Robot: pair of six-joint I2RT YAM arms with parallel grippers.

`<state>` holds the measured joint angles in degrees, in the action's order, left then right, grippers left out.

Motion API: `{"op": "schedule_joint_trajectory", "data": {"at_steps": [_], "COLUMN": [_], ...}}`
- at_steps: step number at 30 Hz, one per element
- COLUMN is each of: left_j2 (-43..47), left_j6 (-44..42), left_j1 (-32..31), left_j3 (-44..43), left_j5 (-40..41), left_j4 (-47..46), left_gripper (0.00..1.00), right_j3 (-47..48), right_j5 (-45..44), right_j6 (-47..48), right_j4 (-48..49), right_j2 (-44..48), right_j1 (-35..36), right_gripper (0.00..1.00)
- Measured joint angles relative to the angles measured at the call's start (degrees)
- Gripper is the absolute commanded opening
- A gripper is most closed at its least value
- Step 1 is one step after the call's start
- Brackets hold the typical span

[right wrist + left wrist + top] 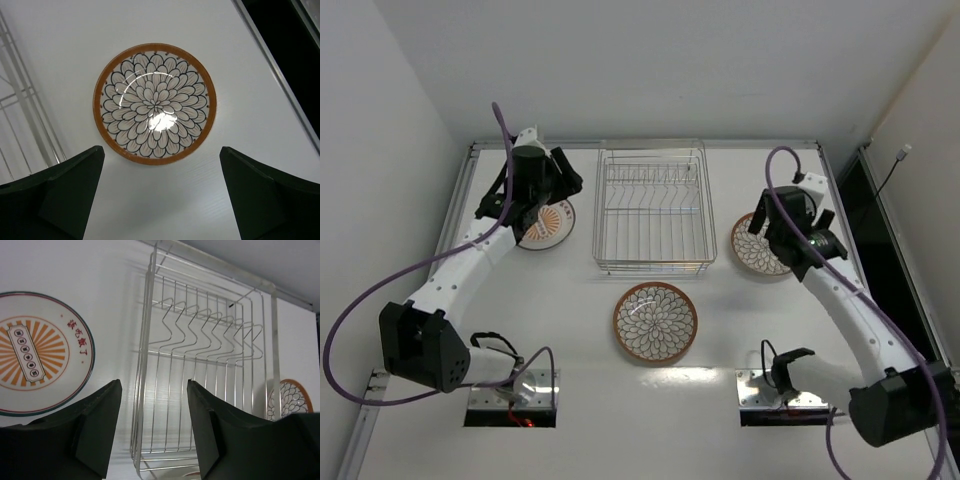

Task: Load the plates into the dish rack

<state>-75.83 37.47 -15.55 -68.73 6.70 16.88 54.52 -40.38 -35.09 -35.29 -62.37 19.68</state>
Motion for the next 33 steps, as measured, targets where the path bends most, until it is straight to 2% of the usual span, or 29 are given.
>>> {"op": "schedule_joint_trajectory", "data": {"at_steps": [6, 9, 13, 17, 22, 28, 33], "left_j2": [-0.8, -0.8, -0.8, -0.8, -0.8, -0.8, -0.8], "left_j6": [-0.2, -0.2, -0.2, -0.6, -0.8, -0.8, -0.8], "left_j1": [0.0, 0.0, 0.0, 0.0, 0.0, 0.0, 0.0], "left_j3": [0.5, 0.7, 1.1, 1.2, 1.2, 1.2, 1.2], "left_j5": [-2.4, -2.8, -2.8, -2.8, -2.9, -2.9, -2.9], "left_j4": [0.1, 0.0, -0.3, -0.3, -0.5, -0.7, -0.7], "left_gripper": [0.52, 0.52, 0.52, 0.52, 0.52, 0.52, 0.52], "right_j3": [-3.7, -6.9, -12.0, -17.4, -18.3, -18.4, -19.0], "right_j5": [15.4, 23.7, 37.4, 49.2, 56.7, 65.1, 70.6], "right_j6": [1.7, 2.1, 1.9, 1.5, 1.2, -2.5, -7.4], "right_j4": [6.6, 8.8, 13.9, 17.3, 19.4, 26.6, 32.6], "right_j2": [-0.2, -0.8, -5.2, -10.7, -13.7, -23.2, -28.3], "right_j1": [-18.1, -24.2, -34.4, -44.0, -48.8, -50.9, -51.4], "right_gripper": [1.0, 1.0, 0.96, 0.96, 0.96, 0.83, 0.8]}}
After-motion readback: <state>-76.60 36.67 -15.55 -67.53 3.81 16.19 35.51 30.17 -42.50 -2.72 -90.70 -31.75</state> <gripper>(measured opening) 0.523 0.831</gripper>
